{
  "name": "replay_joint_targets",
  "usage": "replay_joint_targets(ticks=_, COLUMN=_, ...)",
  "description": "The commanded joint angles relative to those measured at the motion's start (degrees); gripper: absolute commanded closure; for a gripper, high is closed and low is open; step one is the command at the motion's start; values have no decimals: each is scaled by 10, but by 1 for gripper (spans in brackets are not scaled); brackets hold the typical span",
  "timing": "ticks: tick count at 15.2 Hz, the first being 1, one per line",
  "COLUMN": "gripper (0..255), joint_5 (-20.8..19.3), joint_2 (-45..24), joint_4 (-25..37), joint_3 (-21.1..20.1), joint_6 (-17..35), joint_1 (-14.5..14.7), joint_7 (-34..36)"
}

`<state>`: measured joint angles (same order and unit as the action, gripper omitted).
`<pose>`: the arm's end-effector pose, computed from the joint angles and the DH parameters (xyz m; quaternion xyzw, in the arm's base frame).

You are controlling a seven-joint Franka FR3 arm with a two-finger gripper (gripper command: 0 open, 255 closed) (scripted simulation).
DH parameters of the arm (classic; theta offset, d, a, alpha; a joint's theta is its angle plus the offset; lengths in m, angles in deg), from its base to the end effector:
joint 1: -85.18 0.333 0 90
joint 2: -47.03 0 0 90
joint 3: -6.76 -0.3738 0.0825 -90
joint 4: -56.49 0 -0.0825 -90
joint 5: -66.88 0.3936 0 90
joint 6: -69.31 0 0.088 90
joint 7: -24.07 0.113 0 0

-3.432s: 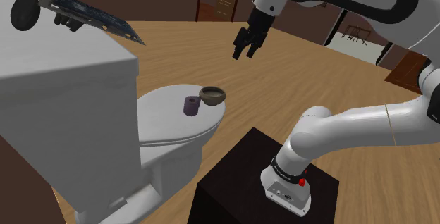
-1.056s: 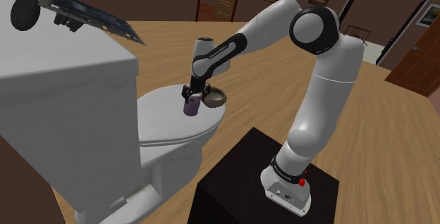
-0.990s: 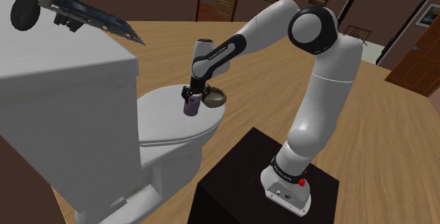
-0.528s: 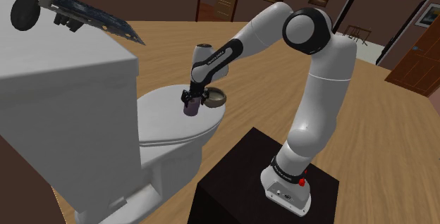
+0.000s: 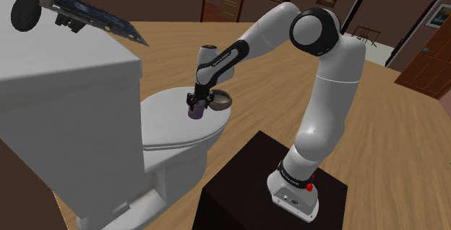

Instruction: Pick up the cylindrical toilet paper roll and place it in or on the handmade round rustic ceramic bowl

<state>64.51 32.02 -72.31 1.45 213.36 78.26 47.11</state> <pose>0.5638 -0.0164 0.2917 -0.9801 0.1987 -0.0028 0.0003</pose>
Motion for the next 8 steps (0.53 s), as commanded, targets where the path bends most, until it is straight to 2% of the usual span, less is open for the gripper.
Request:
replay_joint_targets(ticks=1, gripper=255, joint_5=0, joint_2=0, joint_4=0, joint_3=0, joint_6=0, joint_1=0, joint_7=0)
replay_joint_targets(ticks=8, gripper=255, joint_5=2, joint_2=12, joint_4=1, joint_3=-1, joint_6=-13, joint_1=-1, joint_7=-2)
